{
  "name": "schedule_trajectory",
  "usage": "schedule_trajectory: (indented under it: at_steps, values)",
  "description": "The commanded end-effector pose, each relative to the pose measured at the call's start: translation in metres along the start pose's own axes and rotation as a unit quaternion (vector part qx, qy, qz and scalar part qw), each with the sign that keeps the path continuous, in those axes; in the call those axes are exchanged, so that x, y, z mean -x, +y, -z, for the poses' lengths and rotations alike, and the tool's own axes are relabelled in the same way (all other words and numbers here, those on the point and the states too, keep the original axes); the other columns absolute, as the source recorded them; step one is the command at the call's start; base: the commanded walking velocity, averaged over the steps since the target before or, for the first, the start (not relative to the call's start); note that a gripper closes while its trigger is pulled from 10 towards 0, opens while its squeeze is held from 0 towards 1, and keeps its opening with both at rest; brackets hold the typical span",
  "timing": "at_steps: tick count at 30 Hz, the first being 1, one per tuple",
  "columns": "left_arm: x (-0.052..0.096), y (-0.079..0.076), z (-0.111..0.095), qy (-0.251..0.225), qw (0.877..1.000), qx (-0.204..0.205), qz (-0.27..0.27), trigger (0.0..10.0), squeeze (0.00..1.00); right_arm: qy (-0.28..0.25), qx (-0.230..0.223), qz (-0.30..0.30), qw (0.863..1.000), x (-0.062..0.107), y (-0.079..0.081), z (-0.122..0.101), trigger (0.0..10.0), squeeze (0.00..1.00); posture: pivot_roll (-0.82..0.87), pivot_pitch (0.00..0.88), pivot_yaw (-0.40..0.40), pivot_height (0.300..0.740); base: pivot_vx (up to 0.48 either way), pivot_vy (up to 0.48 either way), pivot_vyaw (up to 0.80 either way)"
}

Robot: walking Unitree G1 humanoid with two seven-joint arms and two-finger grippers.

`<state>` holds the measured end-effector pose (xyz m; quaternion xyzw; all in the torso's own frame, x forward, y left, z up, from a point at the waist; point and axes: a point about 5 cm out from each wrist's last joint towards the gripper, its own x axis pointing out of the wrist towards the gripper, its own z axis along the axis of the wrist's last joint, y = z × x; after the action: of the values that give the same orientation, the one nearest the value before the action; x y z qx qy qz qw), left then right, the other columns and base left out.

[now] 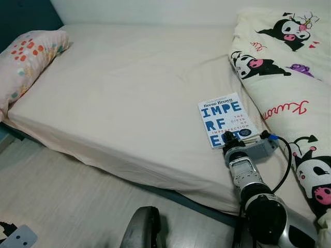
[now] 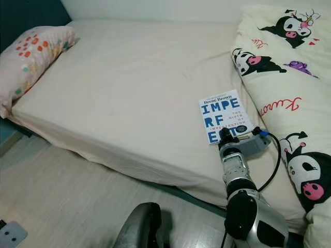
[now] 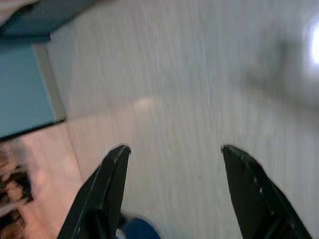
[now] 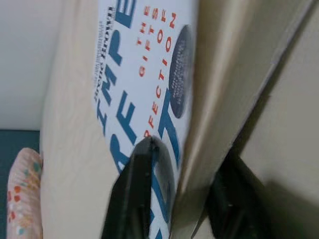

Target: Clean up the room

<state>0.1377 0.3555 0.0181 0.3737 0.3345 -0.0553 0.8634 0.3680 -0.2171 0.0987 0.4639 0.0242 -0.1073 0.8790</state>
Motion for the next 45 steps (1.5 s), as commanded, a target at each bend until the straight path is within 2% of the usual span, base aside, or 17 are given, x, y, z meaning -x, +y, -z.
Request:
schedule_trajectory:
  at_steps: [1, 2, 5, 6, 9, 11, 12, 15, 18, 20, 21, 26, 27, 33, 37, 40, 45]
  values:
    - [-0.004, -0.015, 0.007, 0.022, 1.0, 0.017, 0.008, 10.0, 0.0, 0.016, -0.015, -0.001, 1.0, 0.005, -0.009, 0.009, 0.0, 0.0, 0.3, 0.202, 0.148, 0.55, 0.0, 0.0, 0.0]
    - [-0.004, -0.015, 0.007, 0.022, 1.0, 0.017, 0.008, 10.0, 0.0, 0.016, -0.015, -0.001, 1.0, 0.005, -0.009, 0.009, 0.0, 0.0, 0.3, 0.202, 0.148, 0.55, 0.0, 0.0, 0.0]
    - [-0.022, -0.024, -0.001, 0.026, 0.998, 0.051, -0.009, 10.0, 0.0, 0.008, -0.01, -0.052, 0.999, 0.001, 0.002, 0.001, 0.0, 0.0, 0.23, 0.126, 0.104, 0.55, 0.0, 0.0, 0.0]
    - [-0.03, -0.025, -0.007, 0.026, 0.997, 0.073, -0.022, 10.0, 0.0, 0.014, 0.009, -0.076, 0.997, -0.001, 0.01, 0.001, 0.0, 0.0, 0.21, 0.098, 0.088, 0.55, 0.0, 0.0, 0.0]
    - [-0.036, -0.025, -0.013, 0.024, 0.995, 0.091, -0.034, 10.0, 0.0, 0.024, 0.029, -0.103, 0.994, -0.002, 0.019, 0.004, 0.0, 0.0, 0.21, 0.09, 0.084, 0.55, 0.0, 0.0, 0.0]
    - [-0.054, -0.02, -0.035, 0.011, 0.986, 0.15, -0.071, 10.0, 0.0, 0.054, 0.093, -0.177, 0.978, -0.001, 0.043, 0.022, 0.0, 0.0, 0.15, 0.013, 0.045, 0.55, 0.0, 0.0, 0.0]
    - [-0.054, -0.02, -0.035, 0.011, 0.986, 0.15, -0.071, 10.0, 0.0, 0.054, 0.093, -0.177, 0.978, -0.001, 0.043, 0.022, 0.0, 0.0, 0.15, 0.013, 0.045, 0.55, 0.0, 0.0, 0.0]
    - [-0.075, -0.011, -0.071, -0.016, 0.97, 0.216, -0.106, 10.0, 0.0, 0.087, 0.12, -0.285, 0.947, 0.009, 0.069, 0.052, 0.0, 0.0, 0.12, 0.0, 0.029, 0.55, 0.0, 0.0, 0.0]
    - [-0.089, -0.001, -0.101, -0.035, 0.96, 0.247, -0.127, 10.0, 0.0, 0.095, 0.09, -0.329, 0.935, 0.019, 0.074, 0.063, 0.0, 0.0, 0.07, 0.0, 0.024, 0.565, 0.0, 0.0, 0.0]
    - [-0.092, 0.0, -0.11, -0.035, 0.958, 0.255, -0.129, 10.0, 0.0, 0.096, 0.085, -0.335, 0.934, 0.021, 0.074, 0.065, 0.0, 0.0, 0.06, 0.0, 0.025, 0.57, 0.0, 0.0, 0.0]
    - [-0.098, -0.001, -0.12, -0.018, 0.957, 0.263, -0.123, 10.0, 0.0, 0.096, 0.074, -0.338, 0.933, 0.022, 0.072, 0.065, 0.0, 0.0, 0.04, 0.0, 0.029, 0.58, -0.292, 0.0, 0.0]
    - [-0.104, -0.008, -0.142, -0.041, 0.959, 0.259, -0.106, 10.0, 0.0, 0.086, 0.082, -0.35, 0.929, 0.024, 0.071, 0.06, 0.0, 0.0, 0.01, 0.0, 0.047, 0.6, -0.192, 0.0, 0.0]
    - [-0.106, -0.016, -0.147, -0.039, 0.958, 0.266, -0.096, 10.0, 0.0, 0.082, 0.088, -0.356, 0.927, 0.026, 0.071, 0.056, 0.0, 0.0, -0.01, 0.0, 0.048, 0.61, 0.0, 0.0, 0.0]
    - [-0.107, -0.033, -0.144, -0.018, 0.952, 0.296, -0.075, 10.0, 0.0, 0.082, 0.096, -0.359, 0.925, 0.028, 0.068, 0.055, 0.0, 0.0, -0.02, 0.0, 0.04, 0.63, 0.0, 0.0, 0.0]
    - [-0.104, -0.052, -0.125, 0.031, 0.944, 0.321, -0.064, 10.0, 0.0, 0.099, 0.112, -0.356, 0.922, 0.032, 0.065, 0.062, 0.0, 0.0, -0.04, 0.0, 0.031, 0.645, 0.0, 0.0, 0.0]
    - [-0.096, -0.077, -0.098, 0.092, 0.939, 0.329, -0.043, 10.0, 0.0, 0.131, 0.135, -0.328, 0.926, 0.035, 0.048, 0.073, 0.0, 0.0, -0.05, 0.0, 0.011, 0.664, 0.0, 0.0, 0.0]
    - [-0.084, -0.099, -0.069, 0.15, 0.931, 0.331, -0.019, 10.0, 0.0, 0.162, 0.166, -0.296, 0.927, 0.04, 0.027, 0.08, 0.0, 0.0, -0.07, 0.0, 0.002, 0.684, 0.0, 0.0, 0.0]
